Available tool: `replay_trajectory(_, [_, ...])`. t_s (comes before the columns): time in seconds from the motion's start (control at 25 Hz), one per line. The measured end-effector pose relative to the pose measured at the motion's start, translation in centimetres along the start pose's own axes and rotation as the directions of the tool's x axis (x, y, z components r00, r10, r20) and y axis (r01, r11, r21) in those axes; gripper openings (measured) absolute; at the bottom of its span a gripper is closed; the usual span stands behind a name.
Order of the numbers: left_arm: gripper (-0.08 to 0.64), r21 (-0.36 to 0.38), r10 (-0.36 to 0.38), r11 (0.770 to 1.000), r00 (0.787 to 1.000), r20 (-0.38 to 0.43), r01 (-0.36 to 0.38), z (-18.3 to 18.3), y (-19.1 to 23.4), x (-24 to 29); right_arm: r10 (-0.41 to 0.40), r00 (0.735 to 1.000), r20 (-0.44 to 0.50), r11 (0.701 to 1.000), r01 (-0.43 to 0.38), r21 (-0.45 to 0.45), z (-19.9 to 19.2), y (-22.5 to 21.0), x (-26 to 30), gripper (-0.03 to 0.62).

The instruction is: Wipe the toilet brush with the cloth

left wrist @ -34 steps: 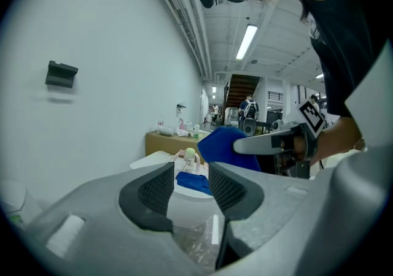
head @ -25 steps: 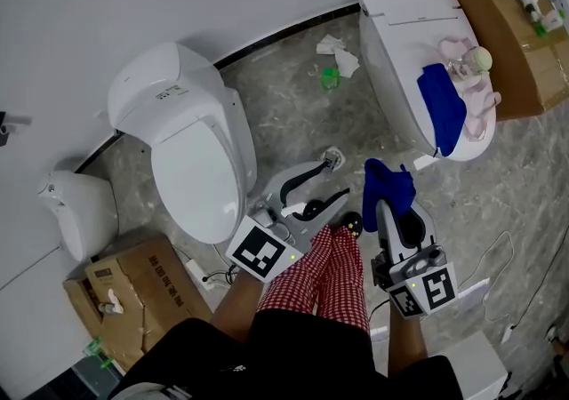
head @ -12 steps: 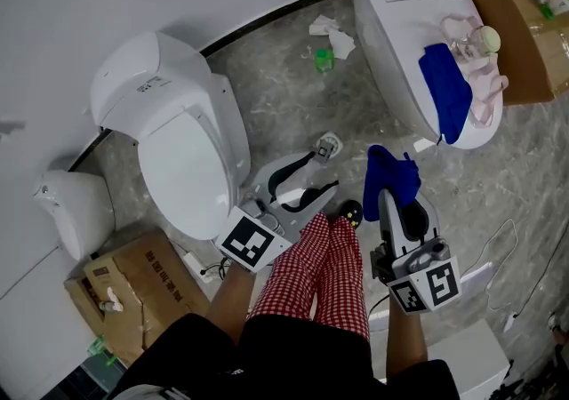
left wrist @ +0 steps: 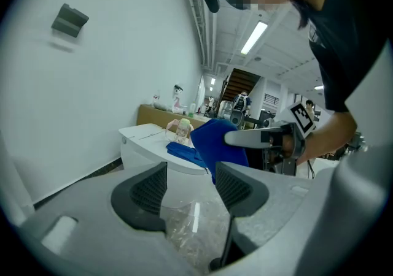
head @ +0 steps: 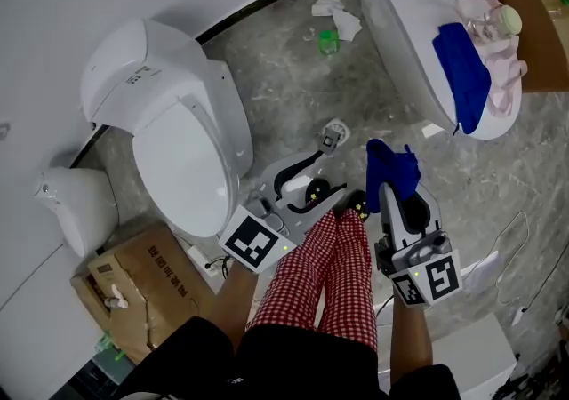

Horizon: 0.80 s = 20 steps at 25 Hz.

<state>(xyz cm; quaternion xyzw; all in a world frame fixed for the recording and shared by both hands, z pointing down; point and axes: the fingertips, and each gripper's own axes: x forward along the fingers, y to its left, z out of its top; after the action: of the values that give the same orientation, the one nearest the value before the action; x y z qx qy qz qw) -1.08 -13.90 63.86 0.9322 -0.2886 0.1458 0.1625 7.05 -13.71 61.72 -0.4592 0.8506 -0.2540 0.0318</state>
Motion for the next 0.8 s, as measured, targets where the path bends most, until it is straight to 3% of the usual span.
replay_trajectory(0.24, [0.23, 0.063, -0.008, 0.998, 0.998, -0.068, 0.013, -2.8, 0.6, 1.3, -0.008, 1.0, -0.006, 1.0, 0.008, 0.008, -1.7, -0.5, 0.7, 0.069])
replay_trajectory(0.64, [0.23, -0.027, 0.0, 1.0, 0.995, -0.103, -0.002, -7.1, 1.9, 2.8, -0.021, 0.999, -0.028, 1.0, 0.021, -0.001, -4.2, -1.7, 1.4, 0.069])
replay_trajectory(0.8, [0.23, -0.023, 0.002, 1.0, 0.99, -0.143, -0.005, -9.0, 2.4, 3.3, -0.027, 0.999, -0.045, 1.0, 0.028, 0.007, -5.3, -2.3, 1.3, 0.069])
